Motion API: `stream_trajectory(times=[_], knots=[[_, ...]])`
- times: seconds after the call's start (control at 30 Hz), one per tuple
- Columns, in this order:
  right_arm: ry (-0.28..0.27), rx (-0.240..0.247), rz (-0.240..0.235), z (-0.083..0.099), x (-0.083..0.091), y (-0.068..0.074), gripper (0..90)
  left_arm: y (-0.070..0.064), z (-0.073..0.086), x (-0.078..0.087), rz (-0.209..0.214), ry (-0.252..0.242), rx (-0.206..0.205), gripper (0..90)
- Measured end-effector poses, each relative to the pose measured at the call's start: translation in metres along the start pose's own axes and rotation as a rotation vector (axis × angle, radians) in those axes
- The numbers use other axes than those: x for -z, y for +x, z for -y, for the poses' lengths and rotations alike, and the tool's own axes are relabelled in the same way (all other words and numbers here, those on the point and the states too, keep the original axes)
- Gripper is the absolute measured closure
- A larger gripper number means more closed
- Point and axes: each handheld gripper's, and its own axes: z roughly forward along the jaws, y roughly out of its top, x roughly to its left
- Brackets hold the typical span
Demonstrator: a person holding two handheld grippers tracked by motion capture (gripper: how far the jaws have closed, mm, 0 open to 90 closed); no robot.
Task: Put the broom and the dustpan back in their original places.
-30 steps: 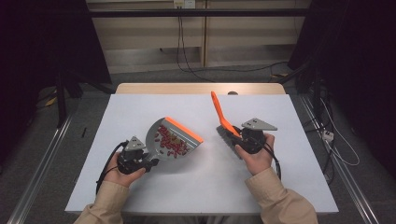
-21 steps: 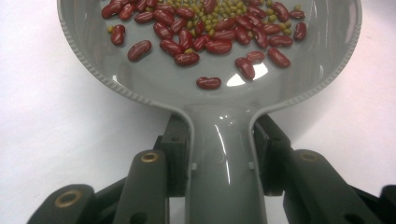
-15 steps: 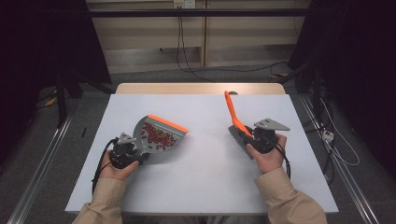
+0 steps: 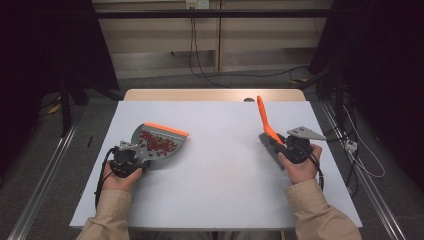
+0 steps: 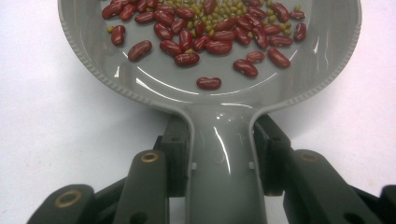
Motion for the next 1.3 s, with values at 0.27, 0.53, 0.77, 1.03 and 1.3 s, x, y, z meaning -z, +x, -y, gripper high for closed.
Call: stream_trajectory(times=[0.27, 0.53, 0.77, 1.03, 1.3], knots=[[-0.003, -0.004, 0.034, 0.001, 0.003, -0.013, 71.1, 0.003, -0.002, -0.005, -0.039, 0.000, 0.034, 63.1], [0.013, 0.002, 0.118, 0.009, 0.011, -0.026, 71.2, -0.003, 0.001, -0.008, -0.053, -0.007, 0.050, 61.9], [0.061, 0.041, 0.136, 0.019, 0.001, -0.016, 71.0, -0.013, 0.008, -0.003, 0.012, -0.031, 0.055, 50.7], [0.054, 0.041, 0.129, 0.019, -0.005, 0.000, 70.4, -0.022, 0.009, -0.003, 0.083, -0.043, 0.050, 39.2], [0.014, -0.042, 0.009, 0.019, -0.009, 0.014, 60.7, -0.023, 0.009, 0.007, 0.100, -0.115, 0.041, 18.7]])
